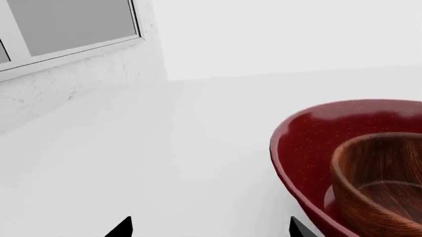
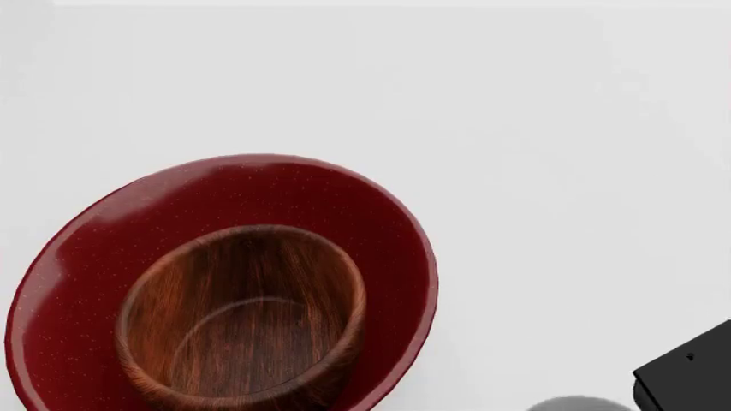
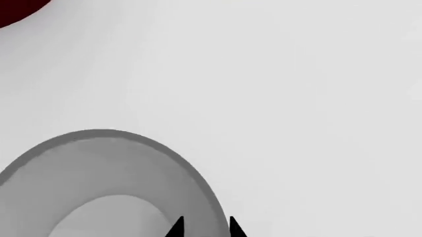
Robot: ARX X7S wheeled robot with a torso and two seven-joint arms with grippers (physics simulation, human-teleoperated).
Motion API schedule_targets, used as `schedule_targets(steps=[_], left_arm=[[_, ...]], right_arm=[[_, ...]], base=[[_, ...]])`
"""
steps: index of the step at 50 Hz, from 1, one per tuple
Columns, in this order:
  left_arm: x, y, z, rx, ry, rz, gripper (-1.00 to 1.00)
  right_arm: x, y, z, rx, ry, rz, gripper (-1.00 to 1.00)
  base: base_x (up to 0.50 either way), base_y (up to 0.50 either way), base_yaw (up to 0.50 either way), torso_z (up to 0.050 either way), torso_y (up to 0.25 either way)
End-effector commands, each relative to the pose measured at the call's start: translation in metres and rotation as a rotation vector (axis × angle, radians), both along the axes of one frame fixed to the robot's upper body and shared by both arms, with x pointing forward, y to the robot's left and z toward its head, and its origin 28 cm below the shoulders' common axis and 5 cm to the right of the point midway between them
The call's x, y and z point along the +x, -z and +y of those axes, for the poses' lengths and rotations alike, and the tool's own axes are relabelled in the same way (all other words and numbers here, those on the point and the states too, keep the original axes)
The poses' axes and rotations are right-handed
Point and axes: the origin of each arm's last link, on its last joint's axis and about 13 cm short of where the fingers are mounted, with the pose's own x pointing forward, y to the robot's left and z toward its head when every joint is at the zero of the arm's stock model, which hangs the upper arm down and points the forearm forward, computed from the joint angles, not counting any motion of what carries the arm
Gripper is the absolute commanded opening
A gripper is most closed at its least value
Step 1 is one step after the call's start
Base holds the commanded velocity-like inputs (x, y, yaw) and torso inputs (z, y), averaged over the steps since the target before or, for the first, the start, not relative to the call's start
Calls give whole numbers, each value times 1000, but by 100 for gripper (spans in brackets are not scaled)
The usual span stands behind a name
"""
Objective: Stack the bowls from largest to smallest.
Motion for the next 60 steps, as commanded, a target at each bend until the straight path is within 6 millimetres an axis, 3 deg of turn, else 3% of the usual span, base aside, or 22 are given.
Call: schedule_targets(steps=[1,5,10,20,31,41,42,43,55,60], left_arm=[[0,-1,-1,-23,-3,-6,100],[1,-1,-1,-21,-5,-4,100],[3,-1,-2,-20,-5,-7,100],[5,-3,-2,-15,6,-10,100],[6,-5,-2,-9,0,-18,100],[-5,-4,5,-8,-20,-19,100],[-4,-3,4,-12,-33,-24,100],[-4,-2,4,-15,-37,-23,100],[0,-5,3,-10,-22,-27,100],[0,-4,2,-7,-21,-20,100]], right_arm=[[0,8,4,56,-28,55,-100],[8,-12,3,101,-7,1,-100],[26,-58,-3,194,42,-128,-100],[24,-86,-12,196,43,-244,-100],[28,-121,-17,294,161,-310,-100],[61,-171,20,393,67,-278,-100],[70,-206,52,490,-17,-269,-100],[75,-210,74,496,-85,-247,-100],[80,-208,112,540,-163,-149,-100],[87,-205,134,475,-212,-64,-100]], base=[[11,0,4,0,0],[0,1,3,0,0],[0,0,1,0,0],[0,0,0,0,0],[0,0,0,0,0],[0,0,0,0,0],[0,0,0,0,0],[0,0,4,0,0],[0,0,0,0,0],[0,0,0,0,0]])
